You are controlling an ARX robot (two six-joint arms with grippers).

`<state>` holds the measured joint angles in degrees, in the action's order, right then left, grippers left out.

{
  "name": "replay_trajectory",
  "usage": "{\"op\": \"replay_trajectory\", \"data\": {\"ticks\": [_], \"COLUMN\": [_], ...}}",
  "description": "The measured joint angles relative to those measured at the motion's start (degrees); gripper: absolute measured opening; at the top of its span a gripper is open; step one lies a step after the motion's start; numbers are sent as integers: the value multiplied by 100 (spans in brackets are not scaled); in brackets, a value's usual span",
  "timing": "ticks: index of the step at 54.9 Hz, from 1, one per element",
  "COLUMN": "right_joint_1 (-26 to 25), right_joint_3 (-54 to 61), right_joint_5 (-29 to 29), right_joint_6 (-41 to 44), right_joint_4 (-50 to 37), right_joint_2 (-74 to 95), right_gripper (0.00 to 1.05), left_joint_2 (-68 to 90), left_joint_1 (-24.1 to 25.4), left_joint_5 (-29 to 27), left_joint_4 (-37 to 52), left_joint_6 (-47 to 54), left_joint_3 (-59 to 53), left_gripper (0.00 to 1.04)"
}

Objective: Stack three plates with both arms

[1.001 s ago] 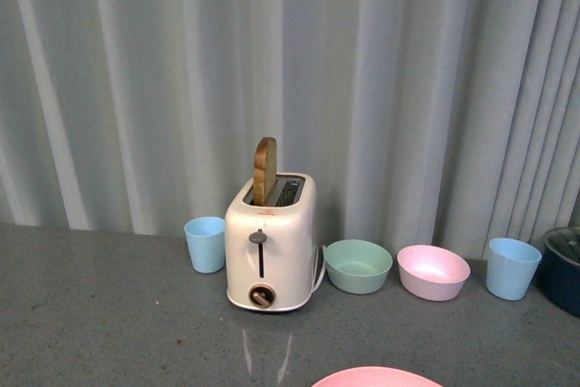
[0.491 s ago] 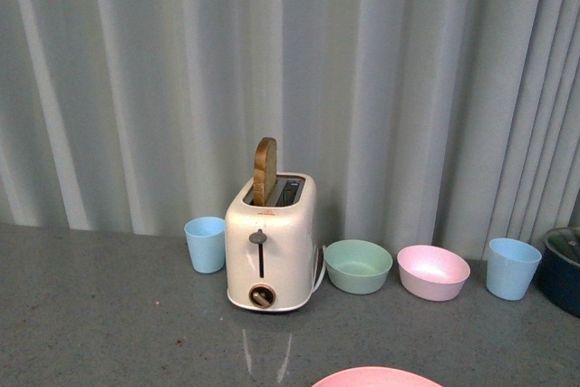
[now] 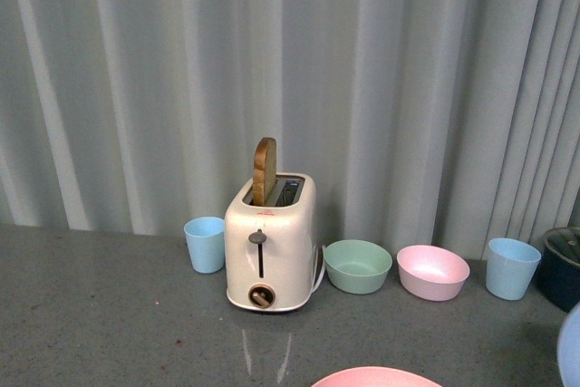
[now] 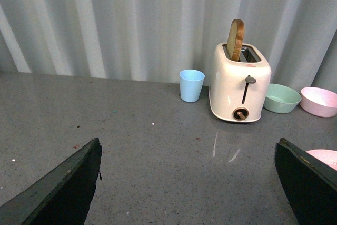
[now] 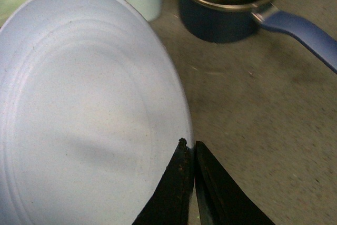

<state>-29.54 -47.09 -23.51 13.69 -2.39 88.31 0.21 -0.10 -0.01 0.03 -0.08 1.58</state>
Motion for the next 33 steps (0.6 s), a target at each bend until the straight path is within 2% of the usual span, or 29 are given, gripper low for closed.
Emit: {"op": "replay_trajectory", "data": {"ticks": [9, 21, 33], "right_joint_1": [925, 2282, 2911], "right_joint_3": [66, 415, 697], "right_joint_5": [-39, -15, -55], "right_joint_6": [-651, -1742, -2426], "right_joint_4": [-214, -966, -1521], "right_joint_2": [-203, 243, 855], "right_gripper": [3, 3, 3], "left_joint_2": [0, 0, 0], "left_joint_1": [0, 0, 0], "left_joint_5": [0, 0, 0], "left_joint_4": [0, 0, 0], "left_joint_6": [0, 0, 0], "left_joint_3": [2, 0, 0], "left_gripper": [98, 98, 98]}}
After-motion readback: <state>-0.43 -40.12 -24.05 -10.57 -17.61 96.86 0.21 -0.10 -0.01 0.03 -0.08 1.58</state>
